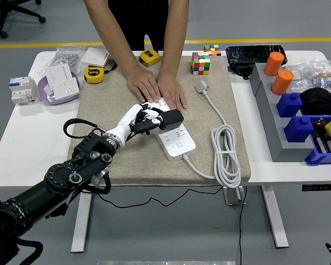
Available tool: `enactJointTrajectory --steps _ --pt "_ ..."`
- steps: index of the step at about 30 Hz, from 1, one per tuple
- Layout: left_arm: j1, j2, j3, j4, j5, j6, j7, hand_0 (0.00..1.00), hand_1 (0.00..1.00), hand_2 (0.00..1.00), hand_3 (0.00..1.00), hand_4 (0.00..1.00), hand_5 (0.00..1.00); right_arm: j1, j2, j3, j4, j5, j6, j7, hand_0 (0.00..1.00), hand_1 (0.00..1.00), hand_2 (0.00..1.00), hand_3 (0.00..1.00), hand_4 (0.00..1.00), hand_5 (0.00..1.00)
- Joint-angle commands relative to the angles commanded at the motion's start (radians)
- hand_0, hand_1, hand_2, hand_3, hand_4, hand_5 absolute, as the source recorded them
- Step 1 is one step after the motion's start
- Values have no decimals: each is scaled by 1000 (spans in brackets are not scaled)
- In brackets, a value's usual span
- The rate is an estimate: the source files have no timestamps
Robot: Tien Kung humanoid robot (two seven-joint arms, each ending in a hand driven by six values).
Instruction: Pick up the plug,place it near the board,insert it into the board,press the button
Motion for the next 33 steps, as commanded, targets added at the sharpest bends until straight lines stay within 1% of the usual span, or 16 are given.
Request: enactJointTrajectory --steps 10,16,17,22,24,27,29,31,32,33 --pt "1 0 -17 -14 -196 -59 -6 196 50 126 237 628 342 4 0 3 0 -1 -1 1 746 742 721 773 998 975" --pt "0 0 -24 -21 -238 -74 -6 198 48 126 237 631 341 4 1 4 0 -2 -1 0 746 742 721 773 998 976" --pt "0 0 -24 -21 -239 -75 -6 197 47 126 240 643 334 4 1 4 0 -2 -1 0 746 742 721 773 998 977" --pt "1 0 -27 -22 -239 -75 -6 197 47 126 240 643 334 5 0 4 0 -1 -2 1 746 742 721 773 998 977" --pt "1 0 -35 -21 -202 -64 -4 196 48 126 242 646 330 5 0 3 0 0 -1 1 746 742 722 773 998 976" --pt "0 0 -44 -14 -109 -35 2 196 48 126 242 646 330 4 0 4 0 0 -1 2 746 742 722 773 998 976" --pt "-2 0 -54 -8 -13 4 8 197 48 129 247 651 332 3 1 6 0 0 -2 2 746 742 722 773 998 977" --pt "-6 0 -66 -3 65 38 15 197 48 129 247 651 332 1 0 7 0 0 -2 2 746 742 722 773 998 977" --pt "-7 0 -70 -1 98 48 17 197 48 129 247 651 332 1 0 7 0 0 -2 1 746 742 722 773 998 977" --pt "-10 0 -75 0 150 65 20 197 48 129 247 651 332 0 1 7 0 1 -2 1 746 742 722 773 998 977"
